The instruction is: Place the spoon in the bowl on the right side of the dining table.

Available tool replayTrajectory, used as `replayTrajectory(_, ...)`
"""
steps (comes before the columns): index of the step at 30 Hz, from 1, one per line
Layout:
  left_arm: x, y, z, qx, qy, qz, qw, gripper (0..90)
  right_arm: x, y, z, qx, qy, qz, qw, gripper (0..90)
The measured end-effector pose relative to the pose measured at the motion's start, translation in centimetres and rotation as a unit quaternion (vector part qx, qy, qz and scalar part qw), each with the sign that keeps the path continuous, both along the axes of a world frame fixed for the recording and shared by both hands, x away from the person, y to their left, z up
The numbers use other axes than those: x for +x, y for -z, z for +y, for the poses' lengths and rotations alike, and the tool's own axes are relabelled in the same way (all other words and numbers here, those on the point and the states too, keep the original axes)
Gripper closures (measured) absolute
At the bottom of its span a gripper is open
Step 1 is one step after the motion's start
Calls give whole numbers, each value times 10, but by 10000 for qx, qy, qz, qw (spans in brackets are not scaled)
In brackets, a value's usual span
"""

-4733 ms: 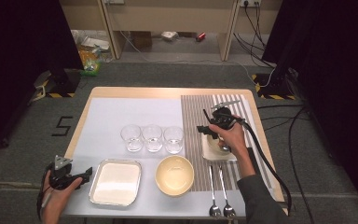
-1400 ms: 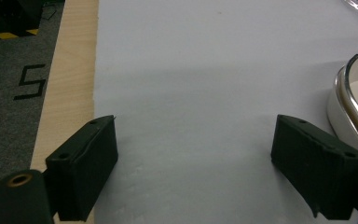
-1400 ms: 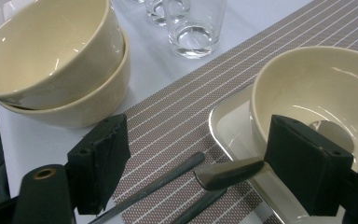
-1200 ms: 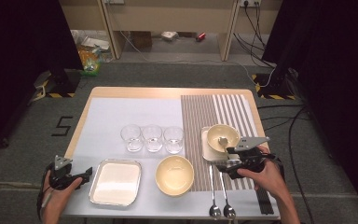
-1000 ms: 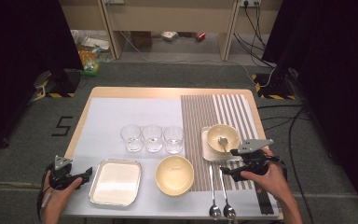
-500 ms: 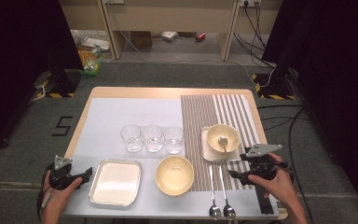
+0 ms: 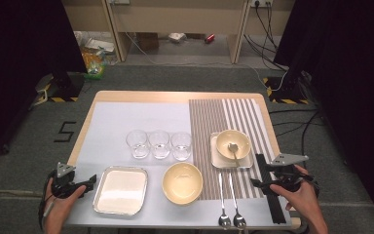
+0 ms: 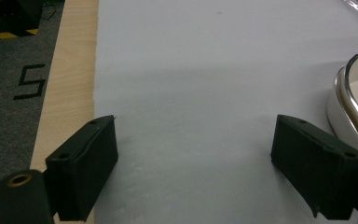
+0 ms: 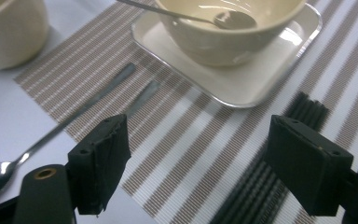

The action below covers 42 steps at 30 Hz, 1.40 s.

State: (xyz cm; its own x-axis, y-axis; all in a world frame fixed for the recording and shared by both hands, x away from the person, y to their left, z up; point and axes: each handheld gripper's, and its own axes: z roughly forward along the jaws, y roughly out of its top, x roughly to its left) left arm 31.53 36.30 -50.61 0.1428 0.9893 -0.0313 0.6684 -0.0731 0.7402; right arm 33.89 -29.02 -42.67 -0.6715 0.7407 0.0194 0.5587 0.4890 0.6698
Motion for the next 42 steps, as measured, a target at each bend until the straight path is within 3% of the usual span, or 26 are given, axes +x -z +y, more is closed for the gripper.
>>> replayTrajectory(21,0,0,0,-12,0,-9,10000,137,-12,8,-29,-26,483,192,9986,210)
replayTrajectory(29,0,0,0,-11,3,-4,10000,137,-15,11,-39,-1,710,270,9971,165)
replayTrajectory(42,0,0,0,-15,0,-5,10000,137,-18,18,-50,-74,973,430,9943,185)
